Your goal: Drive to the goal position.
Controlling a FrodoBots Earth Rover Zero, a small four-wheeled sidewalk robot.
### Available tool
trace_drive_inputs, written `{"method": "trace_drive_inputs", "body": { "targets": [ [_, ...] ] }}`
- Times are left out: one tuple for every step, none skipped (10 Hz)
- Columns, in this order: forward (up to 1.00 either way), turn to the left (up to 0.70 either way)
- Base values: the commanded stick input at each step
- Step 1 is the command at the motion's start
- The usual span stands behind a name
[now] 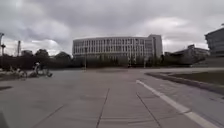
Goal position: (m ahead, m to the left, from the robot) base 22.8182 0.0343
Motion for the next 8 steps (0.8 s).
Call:
{"method": "trace_drive_inputs", "body": {
  "targets": [
    [1.0, 0.0],
    [1.0, 0.0],
    [1.0, -0.36],
    [1.0, -0.4],
    [1.0, -0.32],
    [1.0, -0.11],
    [1.0, 0.0],
    [1.0, 0.0]
  ]
}}
